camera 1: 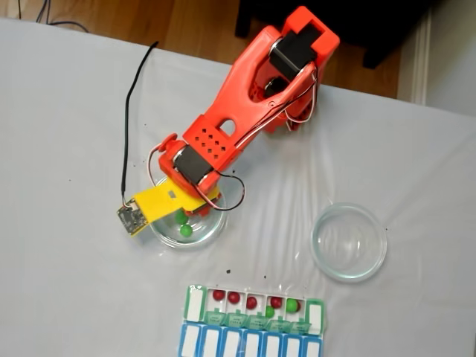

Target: Sort medicines into box.

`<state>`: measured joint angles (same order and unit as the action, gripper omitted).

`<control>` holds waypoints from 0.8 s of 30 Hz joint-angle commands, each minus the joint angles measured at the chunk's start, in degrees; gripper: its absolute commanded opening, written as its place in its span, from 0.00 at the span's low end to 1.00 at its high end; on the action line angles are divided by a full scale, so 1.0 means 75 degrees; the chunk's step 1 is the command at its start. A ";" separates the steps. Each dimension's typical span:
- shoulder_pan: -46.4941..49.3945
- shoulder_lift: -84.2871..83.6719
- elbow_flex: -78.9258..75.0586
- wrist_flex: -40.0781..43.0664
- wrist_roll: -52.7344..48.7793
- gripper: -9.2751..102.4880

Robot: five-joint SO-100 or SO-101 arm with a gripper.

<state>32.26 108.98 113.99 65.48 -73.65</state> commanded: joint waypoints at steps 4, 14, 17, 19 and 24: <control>0.0070 -0.0152 -0.0961 0.0117 -0.0422 0.29; 0.0129 -0.0375 -0.1184 0.0141 -0.0855 0.29; 0.0152 -0.0469 -0.1219 0.0105 -0.1008 0.28; 0.0176 -0.0563 -0.1219 0.0035 -0.1113 0.27; 0.0199 -0.0609 -0.1125 -0.0117 -0.1242 0.28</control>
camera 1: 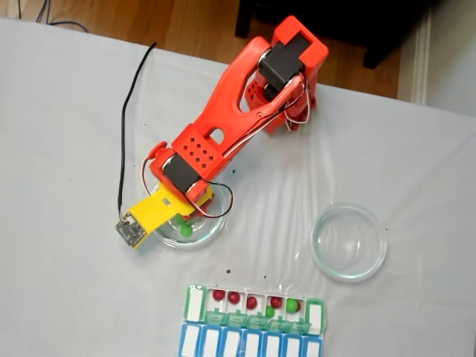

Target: Sort medicines into box.

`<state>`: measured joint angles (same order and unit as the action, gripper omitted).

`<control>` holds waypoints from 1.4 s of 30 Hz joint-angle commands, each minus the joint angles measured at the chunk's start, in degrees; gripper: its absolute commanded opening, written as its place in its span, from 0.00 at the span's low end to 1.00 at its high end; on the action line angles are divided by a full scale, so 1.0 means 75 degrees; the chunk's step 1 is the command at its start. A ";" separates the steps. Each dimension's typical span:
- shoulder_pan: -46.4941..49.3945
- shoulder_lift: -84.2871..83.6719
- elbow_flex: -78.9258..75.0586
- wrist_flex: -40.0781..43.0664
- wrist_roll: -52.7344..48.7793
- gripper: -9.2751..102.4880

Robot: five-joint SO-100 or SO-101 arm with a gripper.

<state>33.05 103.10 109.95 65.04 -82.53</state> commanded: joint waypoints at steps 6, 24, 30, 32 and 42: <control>0.0082 0.0328 -0.0586 0.0047 -0.0176 0.29; -0.0012 0.0879 0.0129 -0.0586 -0.0305 0.26; -0.0012 0.1008 0.0504 -0.0961 -0.0363 0.26; -0.0023 0.1078 0.0633 -0.1078 -0.0352 0.26; -0.0094 0.1207 0.1020 -0.1594 -0.0281 0.24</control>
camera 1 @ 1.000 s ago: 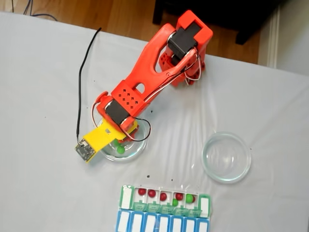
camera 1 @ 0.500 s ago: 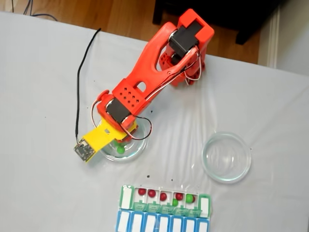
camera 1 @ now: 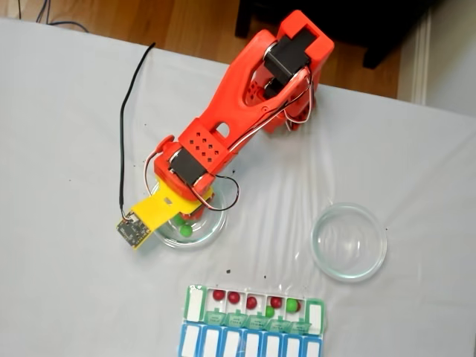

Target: Sort medicines into box.

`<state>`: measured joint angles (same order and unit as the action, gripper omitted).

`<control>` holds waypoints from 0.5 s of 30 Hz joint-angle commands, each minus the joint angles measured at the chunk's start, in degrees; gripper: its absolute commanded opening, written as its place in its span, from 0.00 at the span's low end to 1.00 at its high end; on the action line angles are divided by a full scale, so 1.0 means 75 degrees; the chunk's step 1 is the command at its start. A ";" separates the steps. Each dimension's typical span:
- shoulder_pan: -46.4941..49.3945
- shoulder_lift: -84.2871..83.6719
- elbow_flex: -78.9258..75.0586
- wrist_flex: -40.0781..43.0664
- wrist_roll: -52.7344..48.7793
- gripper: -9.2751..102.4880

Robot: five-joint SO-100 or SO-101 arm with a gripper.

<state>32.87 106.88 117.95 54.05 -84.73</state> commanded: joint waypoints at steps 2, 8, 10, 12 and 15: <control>-0.0082 0.0738 0.0059 -0.0246 0.0012 0.24; -0.0094 0.0797 0.0223 -0.0398 0.0012 0.23; -0.0094 0.0832 0.0281 -0.0457 0.0012 0.23; -0.0094 0.0844 0.0316 -0.0492 0.0012 0.22; -0.0094 0.0867 0.0398 -0.0598 0.0023 0.21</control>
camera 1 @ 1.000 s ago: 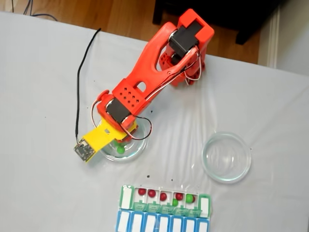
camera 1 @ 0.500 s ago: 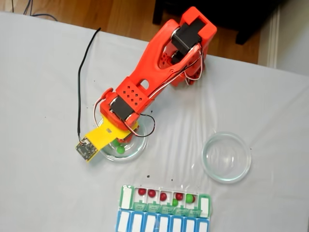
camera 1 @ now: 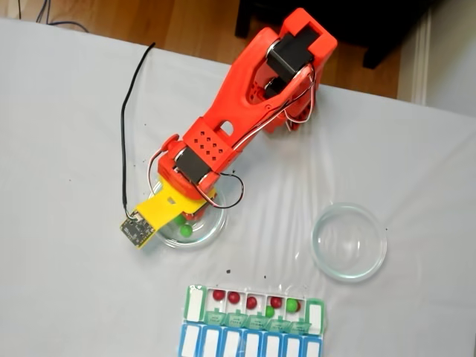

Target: Sort medicines into box.

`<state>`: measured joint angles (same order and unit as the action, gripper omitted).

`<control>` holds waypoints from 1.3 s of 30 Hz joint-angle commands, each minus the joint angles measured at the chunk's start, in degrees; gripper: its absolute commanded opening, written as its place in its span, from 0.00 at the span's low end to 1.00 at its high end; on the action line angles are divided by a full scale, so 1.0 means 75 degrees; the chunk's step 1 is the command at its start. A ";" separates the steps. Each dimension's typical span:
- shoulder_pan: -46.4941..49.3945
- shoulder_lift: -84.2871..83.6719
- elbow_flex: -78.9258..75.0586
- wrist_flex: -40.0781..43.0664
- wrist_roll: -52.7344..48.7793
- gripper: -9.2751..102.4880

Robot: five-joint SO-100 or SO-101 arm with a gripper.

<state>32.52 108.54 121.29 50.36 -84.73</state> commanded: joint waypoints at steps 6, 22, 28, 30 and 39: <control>-0.0070 0.0727 0.0141 -0.0293 0.0059 0.20; -0.0012 0.0902 0.0375 -0.0082 -0.0457 0.15; -0.0012 0.0879 0.0176 0.0457 -0.0633 0.10; -0.0012 0.0914 0.0164 0.0574 -0.0668 0.10; -0.0117 0.1020 -0.0211 0.1160 -0.0293 0.10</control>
<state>31.38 111.88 124.54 56.95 -88.33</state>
